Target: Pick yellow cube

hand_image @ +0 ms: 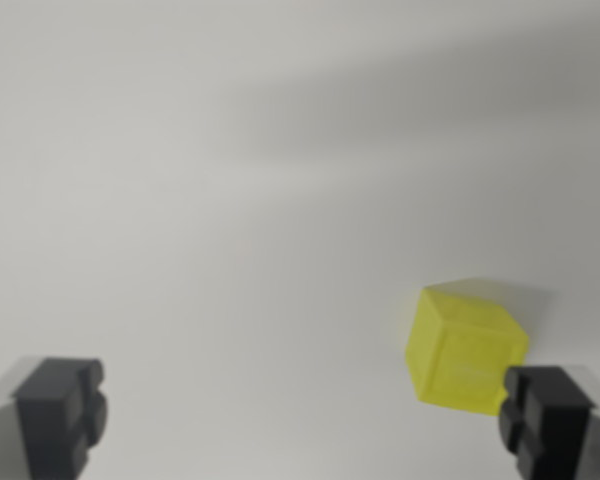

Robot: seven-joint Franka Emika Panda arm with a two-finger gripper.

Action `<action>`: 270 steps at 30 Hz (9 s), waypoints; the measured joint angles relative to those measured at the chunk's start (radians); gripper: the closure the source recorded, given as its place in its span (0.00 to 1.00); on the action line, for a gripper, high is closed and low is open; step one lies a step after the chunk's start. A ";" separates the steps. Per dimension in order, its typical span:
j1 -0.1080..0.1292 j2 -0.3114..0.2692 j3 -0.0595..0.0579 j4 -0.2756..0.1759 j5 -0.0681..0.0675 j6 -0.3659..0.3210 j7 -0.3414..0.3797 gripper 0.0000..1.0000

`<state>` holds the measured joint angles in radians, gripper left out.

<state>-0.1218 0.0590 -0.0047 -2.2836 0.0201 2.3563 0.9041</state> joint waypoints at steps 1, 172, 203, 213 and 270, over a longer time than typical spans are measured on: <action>-0.002 0.000 0.000 -0.005 0.000 0.005 0.001 0.00; -0.186 0.148 0.000 -0.337 -0.016 0.471 0.038 1.00; -0.187 -0.009 0.000 -0.348 -0.019 0.324 0.040 1.00; -0.187 -0.057 0.000 -0.346 -0.019 0.275 0.040 1.00; -0.187 -0.280 0.000 -0.286 -0.020 -0.010 0.041 1.00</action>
<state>-0.3089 -0.2214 -0.0044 -2.5694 -0.0003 2.3465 0.9451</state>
